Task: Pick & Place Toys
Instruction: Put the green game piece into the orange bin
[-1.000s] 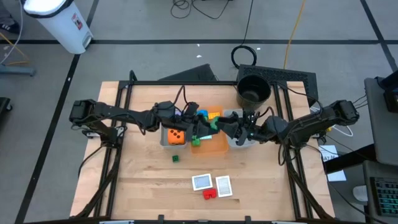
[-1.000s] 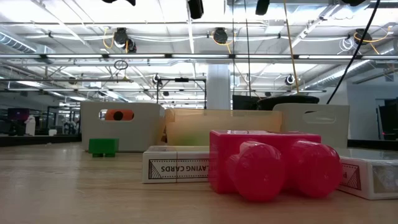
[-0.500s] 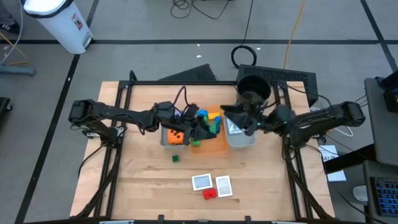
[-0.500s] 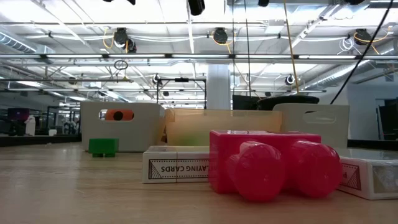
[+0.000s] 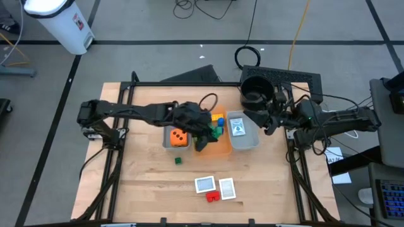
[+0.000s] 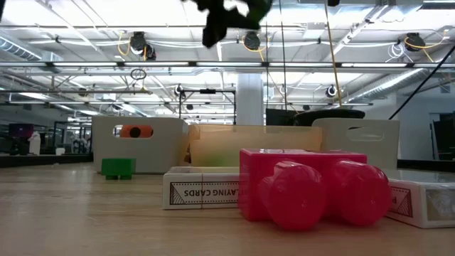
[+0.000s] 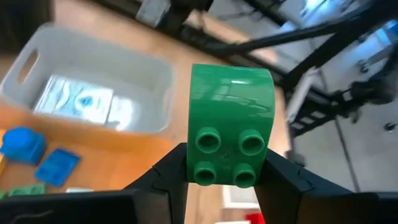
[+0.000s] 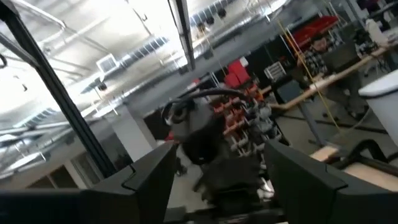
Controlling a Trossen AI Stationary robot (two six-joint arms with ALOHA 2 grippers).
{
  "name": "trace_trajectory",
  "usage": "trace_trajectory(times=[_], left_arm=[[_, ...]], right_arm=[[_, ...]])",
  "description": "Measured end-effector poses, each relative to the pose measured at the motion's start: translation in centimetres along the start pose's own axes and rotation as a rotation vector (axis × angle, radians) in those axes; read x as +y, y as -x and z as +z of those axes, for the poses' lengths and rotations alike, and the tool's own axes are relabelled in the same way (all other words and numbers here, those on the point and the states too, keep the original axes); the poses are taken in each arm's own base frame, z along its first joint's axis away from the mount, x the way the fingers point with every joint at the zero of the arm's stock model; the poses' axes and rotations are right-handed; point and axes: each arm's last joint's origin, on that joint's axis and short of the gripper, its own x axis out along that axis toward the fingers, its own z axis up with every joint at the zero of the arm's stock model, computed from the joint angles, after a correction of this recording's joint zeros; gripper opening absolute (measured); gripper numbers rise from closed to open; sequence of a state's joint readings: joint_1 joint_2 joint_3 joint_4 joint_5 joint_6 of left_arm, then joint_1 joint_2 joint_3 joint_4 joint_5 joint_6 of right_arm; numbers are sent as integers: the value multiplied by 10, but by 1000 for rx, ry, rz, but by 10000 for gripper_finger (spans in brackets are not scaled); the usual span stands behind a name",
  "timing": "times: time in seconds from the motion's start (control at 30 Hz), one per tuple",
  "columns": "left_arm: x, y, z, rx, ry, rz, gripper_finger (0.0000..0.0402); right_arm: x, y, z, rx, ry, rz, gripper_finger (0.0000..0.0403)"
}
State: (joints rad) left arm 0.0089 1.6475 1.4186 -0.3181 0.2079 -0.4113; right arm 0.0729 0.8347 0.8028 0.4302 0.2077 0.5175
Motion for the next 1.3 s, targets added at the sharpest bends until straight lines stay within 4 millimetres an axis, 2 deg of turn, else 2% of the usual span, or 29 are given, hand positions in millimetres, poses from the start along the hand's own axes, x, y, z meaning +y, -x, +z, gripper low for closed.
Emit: trace_trajectory(times=[0.13,0.3,0.53,0.73,0.93,1.17,1.3], left_arm=[[18,-29,-5,81,29,54,145],[43,-65,-23,227,51,147,146],[65,-100,-45,458,44,246,146],[70,-113,-49,558,12,262,147],[74,-117,-52,574,-60,291,147],[91,-126,-67,673,-73,305,147],[92,-128,-72,711,-105,277,147]], right_arm=[[-3,3,-5,63,18,-32,239],[-7,4,-10,134,51,-74,240],[-11,10,-14,205,86,-112,237],[-13,16,-16,261,95,-140,231],[-13,17,-15,254,93,-137,232],[-12,16,-13,233,90,-135,227],[-13,16,-13,220,94,-159,227]])
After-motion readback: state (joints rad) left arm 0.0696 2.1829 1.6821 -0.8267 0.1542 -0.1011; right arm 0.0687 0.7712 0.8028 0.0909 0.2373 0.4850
